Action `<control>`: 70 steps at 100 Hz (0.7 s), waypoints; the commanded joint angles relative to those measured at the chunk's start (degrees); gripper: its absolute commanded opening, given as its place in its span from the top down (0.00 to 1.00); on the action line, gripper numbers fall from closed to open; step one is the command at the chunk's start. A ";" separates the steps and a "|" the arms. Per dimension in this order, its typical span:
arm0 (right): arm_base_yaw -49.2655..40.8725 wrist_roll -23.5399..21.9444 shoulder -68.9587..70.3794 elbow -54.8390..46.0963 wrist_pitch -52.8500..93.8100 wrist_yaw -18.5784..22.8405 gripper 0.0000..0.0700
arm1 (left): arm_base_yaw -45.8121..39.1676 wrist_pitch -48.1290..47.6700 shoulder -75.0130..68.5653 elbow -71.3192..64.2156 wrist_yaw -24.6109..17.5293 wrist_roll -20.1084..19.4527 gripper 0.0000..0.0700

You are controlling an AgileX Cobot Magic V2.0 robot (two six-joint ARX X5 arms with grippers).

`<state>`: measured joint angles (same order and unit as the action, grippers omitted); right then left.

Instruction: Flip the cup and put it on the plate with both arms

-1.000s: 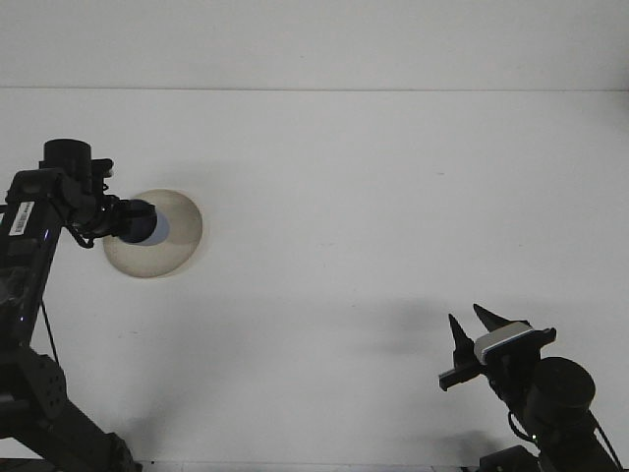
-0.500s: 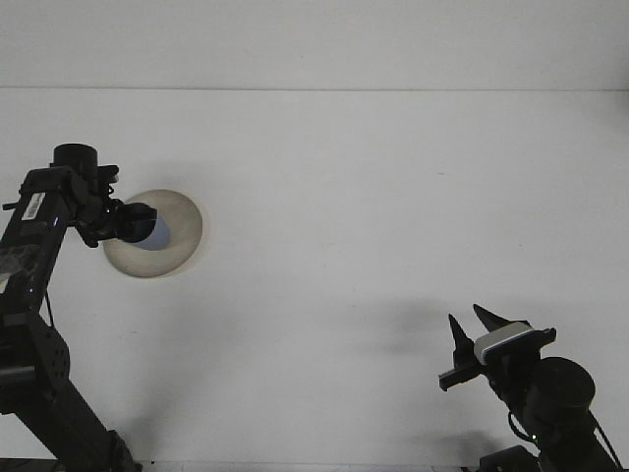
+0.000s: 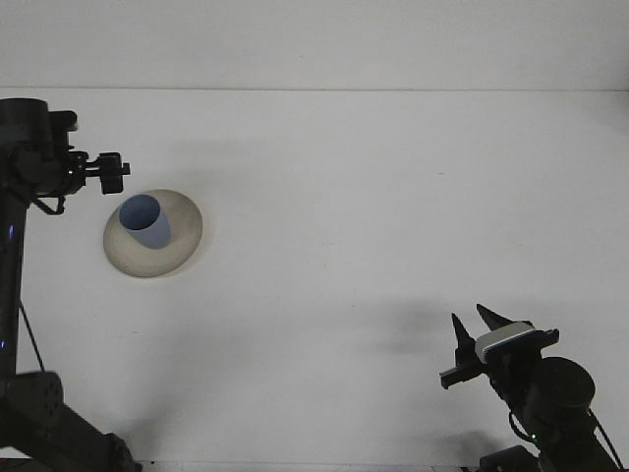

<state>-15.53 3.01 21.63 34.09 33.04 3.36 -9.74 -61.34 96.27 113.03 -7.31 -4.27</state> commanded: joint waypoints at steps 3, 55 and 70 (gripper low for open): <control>-0.09 -0.31 0.17 0.37 -0.37 -2.23 0.59 | -0.11 -2.32 -5.38 1.55 -1.11 0.94 0.34; -0.09 -5.75 -1.05 0.24 -9.64 -10.19 1.00 | 2.03 26.77 -51.60 -50.10 -2.16 0.68 0.99; -0.09 -5.84 -1.05 -0.04 -13.35 -10.93 1.00 | 2.03 40.46 -64.35 -69.77 -2.16 0.79 0.98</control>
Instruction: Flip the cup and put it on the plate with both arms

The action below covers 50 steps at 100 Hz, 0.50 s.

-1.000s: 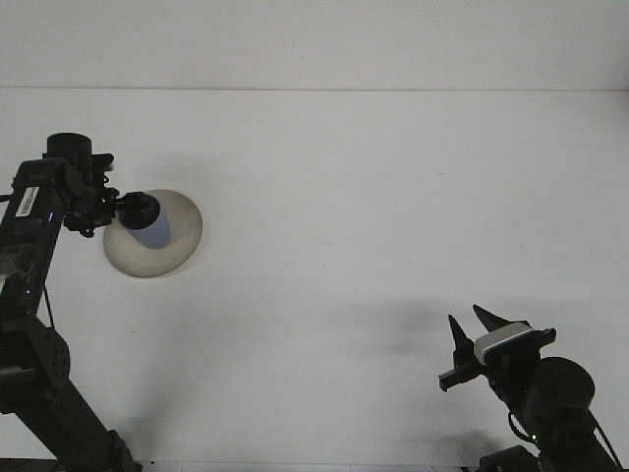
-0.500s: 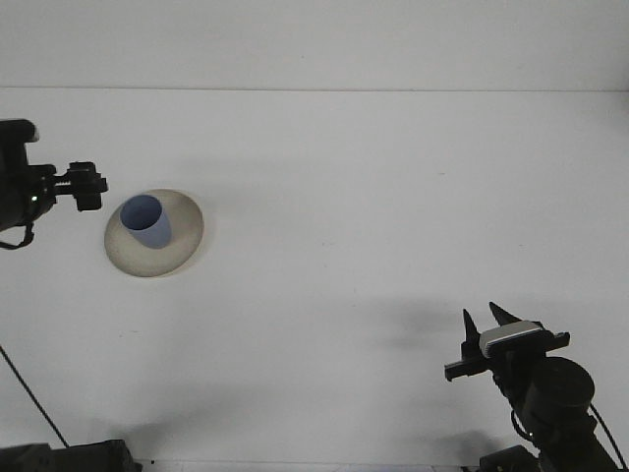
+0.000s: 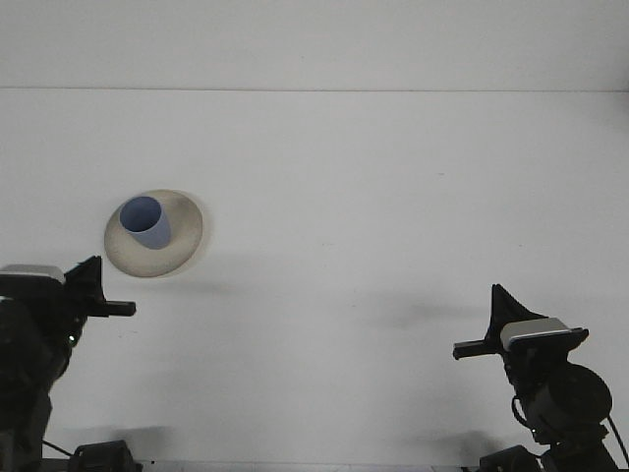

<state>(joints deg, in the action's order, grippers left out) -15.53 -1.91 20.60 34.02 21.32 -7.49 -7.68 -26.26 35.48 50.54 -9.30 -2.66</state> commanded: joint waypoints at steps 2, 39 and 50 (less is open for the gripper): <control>-0.09 -0.92 -0.02 0.02 -1.97 -0.09 1.00 | -0.02 6.91 -5.11 -9.27 -0.17 -0.81 0.98; -0.15 -1.09 -0.04 0.04 -5.05 -0.07 1.00 | -0.02 16.24 -18.47 -18.25 0.44 0.76 0.98; -0.15 -1.09 -0.04 0.04 -5.05 -0.09 1.00 | -0.02 15.78 -19.61 -18.25 0.44 0.74 0.98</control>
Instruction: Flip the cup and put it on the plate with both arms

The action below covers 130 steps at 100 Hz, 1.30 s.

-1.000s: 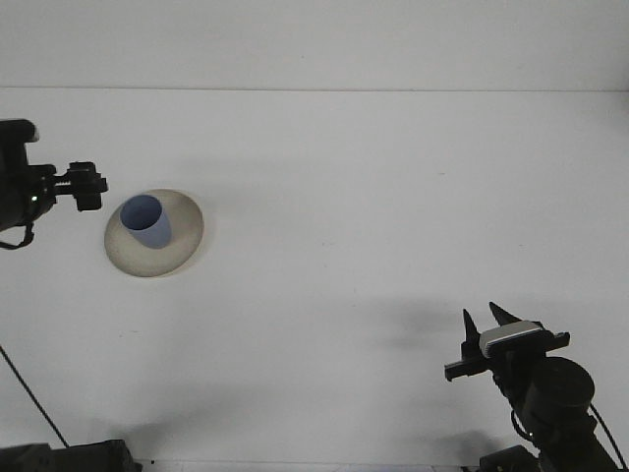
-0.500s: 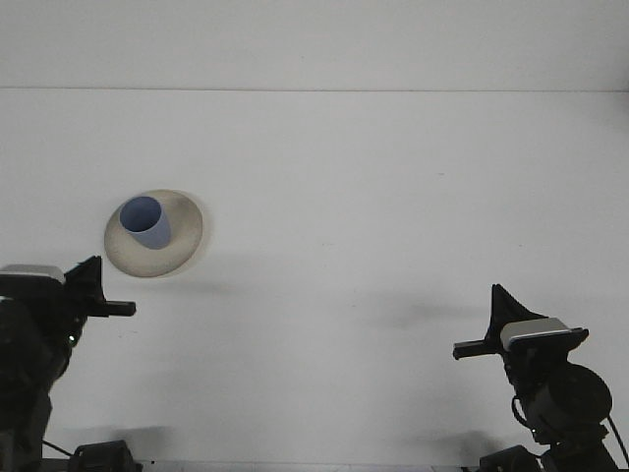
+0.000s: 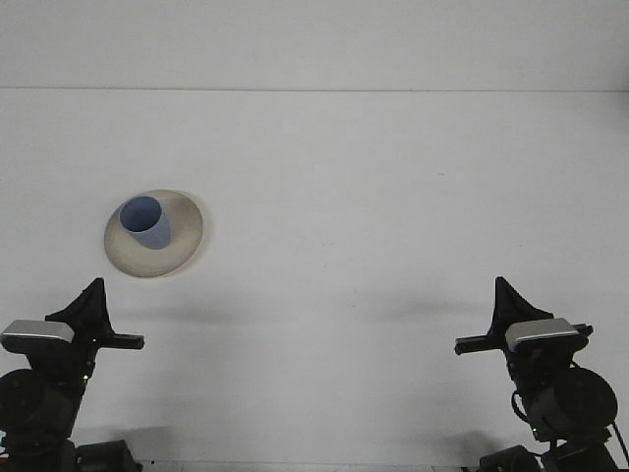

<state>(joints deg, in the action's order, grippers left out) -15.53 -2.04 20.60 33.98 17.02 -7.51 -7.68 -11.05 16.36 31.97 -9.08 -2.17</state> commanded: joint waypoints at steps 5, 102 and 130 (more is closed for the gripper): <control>-0.15 -0.96 -0.04 0.09 -0.74 -0.07 1.00 | -0.02 0.66 -0.81 0.33 0.24 0.26 0.98; -0.15 -0.96 -0.04 0.09 -0.74 -0.04 1.00 | 8.44 15.02 -14.88 -22.99 14.19 -0.74 0.98; -0.15 -0.96 -0.02 0.09 -0.94 -0.07 1.00 | 8.46 20.90 -16.20 -31.19 13.92 1.77 0.98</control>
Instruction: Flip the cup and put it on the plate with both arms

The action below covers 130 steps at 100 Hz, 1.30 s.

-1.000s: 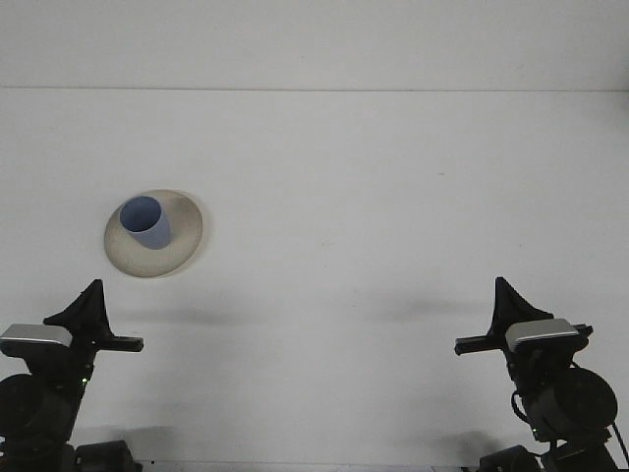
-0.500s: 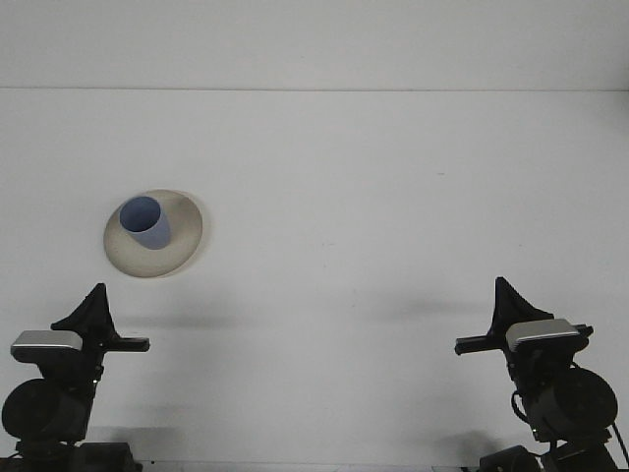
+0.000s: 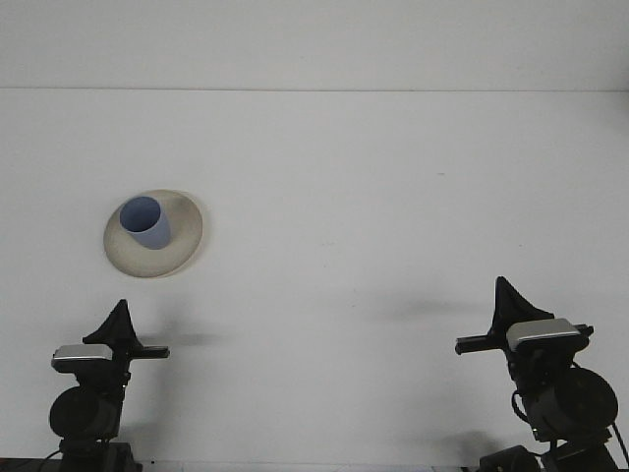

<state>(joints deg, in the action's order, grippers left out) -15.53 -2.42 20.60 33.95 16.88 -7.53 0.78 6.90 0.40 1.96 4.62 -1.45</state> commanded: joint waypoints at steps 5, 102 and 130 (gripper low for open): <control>-0.15 -0.59 -0.02 0.11 -0.81 -0.02 1.00 | 0.00 3.32 -0.24 -1.16 -0.26 1.49 0.98; 2.38 7.87 -1.55 -1.36 -0.94 -1.81 1.00 | 0.00 3.50 -0.13 -1.16 -0.33 2.36 0.98; 12.37 19.65 -13.16 -19.61 -11.17 7.58 1.00 | 0.00 3.50 -0.13 -1.16 -0.33 2.36 0.98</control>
<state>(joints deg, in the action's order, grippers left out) -4.49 12.25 9.96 18.15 6.50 -1.23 0.78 9.82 0.30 1.96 4.34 0.78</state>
